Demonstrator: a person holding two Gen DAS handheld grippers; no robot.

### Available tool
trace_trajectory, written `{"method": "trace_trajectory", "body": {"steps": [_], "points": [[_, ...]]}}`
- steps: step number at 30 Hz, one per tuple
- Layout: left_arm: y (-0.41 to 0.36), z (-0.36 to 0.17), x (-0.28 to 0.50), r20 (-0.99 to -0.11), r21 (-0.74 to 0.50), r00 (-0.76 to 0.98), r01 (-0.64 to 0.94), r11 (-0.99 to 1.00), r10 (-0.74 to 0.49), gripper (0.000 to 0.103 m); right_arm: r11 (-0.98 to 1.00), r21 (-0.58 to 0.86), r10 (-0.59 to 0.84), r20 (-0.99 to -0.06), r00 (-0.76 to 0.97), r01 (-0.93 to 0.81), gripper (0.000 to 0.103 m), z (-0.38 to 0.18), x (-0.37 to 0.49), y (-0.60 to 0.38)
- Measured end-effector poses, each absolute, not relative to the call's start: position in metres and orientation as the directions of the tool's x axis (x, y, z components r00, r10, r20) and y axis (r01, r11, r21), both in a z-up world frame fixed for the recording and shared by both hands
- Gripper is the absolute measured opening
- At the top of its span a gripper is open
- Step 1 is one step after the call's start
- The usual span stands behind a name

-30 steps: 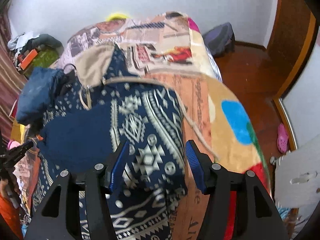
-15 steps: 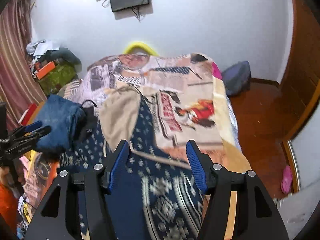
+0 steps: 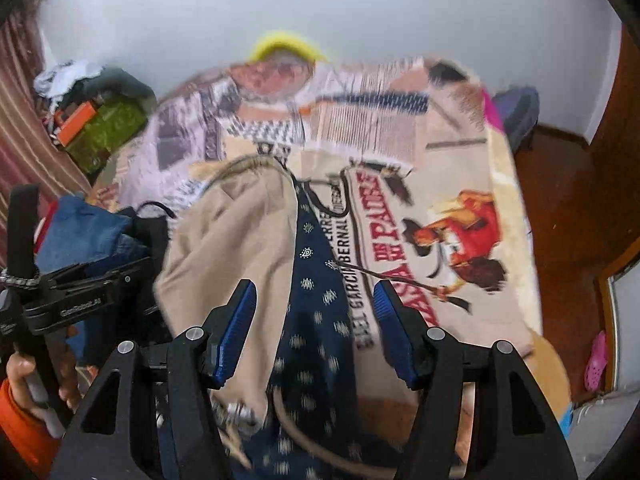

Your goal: Fold large clothes

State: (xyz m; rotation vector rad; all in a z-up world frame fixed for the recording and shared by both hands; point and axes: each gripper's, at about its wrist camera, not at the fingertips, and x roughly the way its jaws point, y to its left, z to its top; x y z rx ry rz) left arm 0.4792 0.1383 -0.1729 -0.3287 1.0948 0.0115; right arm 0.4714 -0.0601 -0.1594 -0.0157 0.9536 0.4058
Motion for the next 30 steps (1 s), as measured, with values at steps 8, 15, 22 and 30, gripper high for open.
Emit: {"method": "trace_trajectory", "body": {"steps": [8,15,22,30], "points": [[0.147,-0.214,0.511,-0.881,-0.345,0.416,-0.242,0.907,-0.224,0.062,0.936,0.246,0.33,-0.861,0.386,-0.251,0.057,-0.218,0.532,-0.046],[0.141,-0.209,0.507,-0.847,-0.378,0.472,-0.211,0.902,-0.245,0.016,0.913,0.345,0.404,-0.84,0.363,-0.218,0.013,-0.225,0.539,-0.056],[0.121,-0.169,0.481,-0.841,-0.251,0.52,-0.125,0.96,-0.152,0.008,0.906,0.32,0.415,-0.798,0.438,-0.277,0.01,-0.185,0.504,-0.068],[0.093,-0.087,0.392,-0.754,-0.172,0.638,0.04,0.984,-0.158,0.007,0.869,0.32,0.486,-0.695,0.529,-0.378,0.009,-0.113,0.422,-0.101]]}}
